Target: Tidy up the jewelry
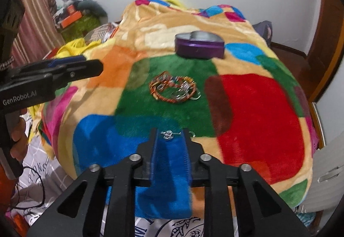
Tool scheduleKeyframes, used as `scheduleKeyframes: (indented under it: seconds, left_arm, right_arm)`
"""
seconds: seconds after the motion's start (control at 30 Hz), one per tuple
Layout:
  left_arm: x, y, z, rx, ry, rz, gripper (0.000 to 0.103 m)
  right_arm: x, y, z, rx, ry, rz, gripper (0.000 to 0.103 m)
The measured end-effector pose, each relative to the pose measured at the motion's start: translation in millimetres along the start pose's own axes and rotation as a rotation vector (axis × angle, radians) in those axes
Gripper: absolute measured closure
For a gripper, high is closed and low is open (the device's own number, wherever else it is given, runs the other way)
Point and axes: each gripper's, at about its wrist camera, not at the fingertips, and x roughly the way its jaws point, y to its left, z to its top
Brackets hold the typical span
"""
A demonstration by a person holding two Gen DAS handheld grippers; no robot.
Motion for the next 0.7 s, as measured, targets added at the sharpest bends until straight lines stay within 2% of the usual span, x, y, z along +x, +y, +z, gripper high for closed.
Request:
scheduleKeyframes:
  seconds: [0.23, 0.47, 0.57, 0.7]
  left_arm:
    - [14, -8, 3, 0.023, 0.034, -0.050, 0.054]
    - [33, -24, 12, 0.046, 0.068, -0.114, 0.056]
    - [43, -33, 15, 0.061, 0.088, -0.138, 0.062]
    - [59, -44, 18, 0.084, 0.136, -0.184, 0.079]
  right_arm:
    - [11, -4, 0, 0.001, 0.016, 0.008, 0.095]
    - [1, -15, 7, 0.031, -0.033, 0.008, 0.095]
    - [-4, -24, 12, 0.056, -0.055, 0.002, 0.095]
    - [-9, -36, 18, 0.087, -0.083, -0.014, 0.095]
